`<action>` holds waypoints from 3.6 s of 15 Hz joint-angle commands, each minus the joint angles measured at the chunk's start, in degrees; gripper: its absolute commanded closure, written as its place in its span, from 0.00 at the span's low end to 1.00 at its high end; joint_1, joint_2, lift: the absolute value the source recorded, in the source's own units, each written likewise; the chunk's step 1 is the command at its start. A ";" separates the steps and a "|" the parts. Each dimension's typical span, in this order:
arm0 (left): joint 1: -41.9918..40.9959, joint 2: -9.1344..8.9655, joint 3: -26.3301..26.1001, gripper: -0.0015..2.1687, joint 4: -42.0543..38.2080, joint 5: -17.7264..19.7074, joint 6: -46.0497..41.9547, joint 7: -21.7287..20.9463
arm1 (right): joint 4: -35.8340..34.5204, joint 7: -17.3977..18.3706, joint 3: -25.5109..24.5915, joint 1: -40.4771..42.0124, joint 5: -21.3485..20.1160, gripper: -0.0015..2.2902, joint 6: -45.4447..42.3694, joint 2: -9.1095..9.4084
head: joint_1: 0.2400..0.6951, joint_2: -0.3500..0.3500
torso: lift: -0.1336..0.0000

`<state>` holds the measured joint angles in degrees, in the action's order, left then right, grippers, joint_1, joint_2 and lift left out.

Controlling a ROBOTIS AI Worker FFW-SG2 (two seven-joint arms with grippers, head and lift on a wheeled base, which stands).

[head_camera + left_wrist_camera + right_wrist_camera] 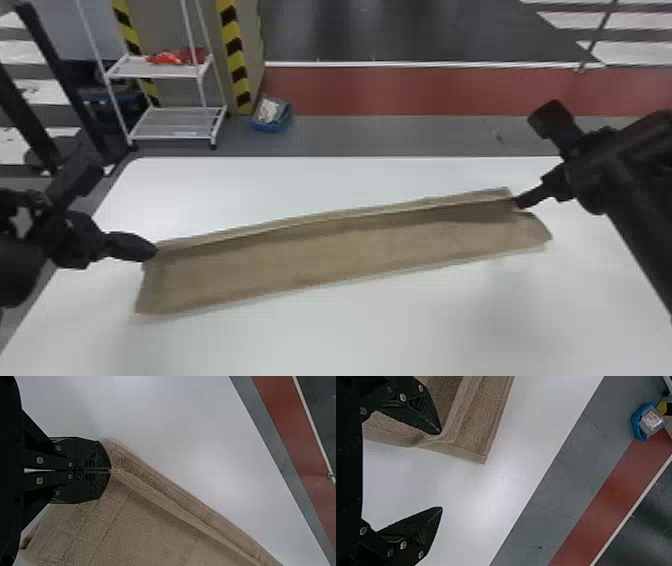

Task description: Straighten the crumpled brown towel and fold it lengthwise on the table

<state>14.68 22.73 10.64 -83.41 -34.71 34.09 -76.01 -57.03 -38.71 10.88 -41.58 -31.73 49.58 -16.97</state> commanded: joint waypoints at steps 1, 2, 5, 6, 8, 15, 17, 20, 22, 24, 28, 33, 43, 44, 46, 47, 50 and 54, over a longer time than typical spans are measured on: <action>-0.09 -0.05 -0.01 0.65 0.00 -0.01 -0.02 -0.01 | -0.01 1.71 0.10 0.01 -0.08 0.04 -0.05 0.01 | 1.00 0.51 | 0.07; -0.09 -0.05 -0.01 0.65 0.00 -0.01 -0.20 -0.01 | -0.01 2.41 0.19 0.01 -0.08 0.04 -0.23 0.01 | 1.00 0.50 | 0.07; 0.00 0.03 -0.01 0.65 0.00 -0.01 -0.90 -0.01 | -0.01 7.07 2.04 0.27 -0.52 0.04 -1.28 0.09 | 1.00 0.49 | 0.07; 0.00 0.03 -0.01 0.65 0.00 -0.10 -0.90 -0.01 | -0.10 7.68 2.21 0.45 -0.70 0.04 -1.99 0.09 | 1.00 0.48 | 0.07; 0.09 -0.05 -0.10 0.65 0.00 -0.18 -1.08 0.07 | -0.01 8.47 4.06 1.24 -3.25 0.04 -5.33 0.09 | 1.00 0.48 | 0.07; 0.44 -0.05 -0.36 0.65 0.79 -0.27 -1.78 0.51 | 1.75 16.65 11.00 2.56 -15.64 0.04 -9.72 0.01 | 1.00 0.48 | 0.07; 0.61 -0.05 -0.45 0.65 1.23 -0.27 -2.13 0.60 | 1.75 17.53 11.27 2.56 -15.64 0.04 -9.54 0.01 | 1.00 0.48 | 0.07; 1.49 0.12 -0.54 0.65 2.64 -0.36 -4.59 0.87 | -1.15 18.14 9.77 3.70 -13.79 0.04 -8.31 0.01 | 1.00 0.48 | 0.07; 1.14 0.03 -0.27 0.41 2.55 0.25 -6.35 2.62 | -2.03 17.61 9.16 4.41 -12.83 0.04 -7.61 -0.17 | 1.00 0.48 | 0.07; -0.09 0.12 0.17 0.01 2.11 0.87 -8.46 7.63 | -2.47 17.35 8.89 4.67 -12.83 0.04 -6.38 0.01 | 1.00 0.48 | 0.07; -0.79 0.38 0.96 0.01 1.14 1.49 -9.16 7.72 | -5.81 16.56 6.70 7.13 -10.98 0.04 -4.80 -0.79 | 1.00 0.49 | 0.07; -1.06 0.21 1.22 0.01 1.06 1.57 -8.99 8.60 | -6.07 16.47 6.61 8.27 -10.28 0.04 -5.33 -1.14 | 1.00 0.48 | 0.07; -2.37 -0.05 3.42 0.02 -1.23 2.54 -7.76 7.72 | -7.39 14.89 4.76 8.10 -6.94 0.04 -3.39 -1.66 | 1.00 0.48 | 0.07; -2.55 -0.05 3.51 0.02 -1.32 2.54 -7.76 7.72 | -7.39 14.89 4.76 8.01 -6.94 0.04 -3.22 -1.84 | 1.00 0.48 | 0.07; -3.08 -0.05 3.68 0.02 -1.84 2.54 -7.76 7.46 | -7.66 14.19 4.76 7.92 -6.94 0.04 -2.51 -2.02 | 1.00 0.48 | 0.07; -3.43 -0.05 3.95 0.02 -2.02 2.54 -7.76 7.37 | -7.66 14.10 4.85 7.92 -6.94 0.04 -2.51 -2.02 | 1.00 0.48 | 0.07; -4.13 -0.05 4.47 0.02 -2.90 2.54 -7.76 6.84 | -7.66 14.10 5.29 7.92 -6.94 0.04 -1.81 -2.02 | 1.00 0.48 | 0.07; -4.57 0.03 5.27 0.02 -3.60 2.72 -7.76 6.14 | -8.27 13.75 5.38 7.92 -6.94 0.04 -0.23 -1.84 | 1.00 0.48 | 0.07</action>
<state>10.22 22.68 15.61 -86.84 -32.13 26.33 -69.70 -65.07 -24.88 16.21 -33.66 -38.67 48.63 -18.82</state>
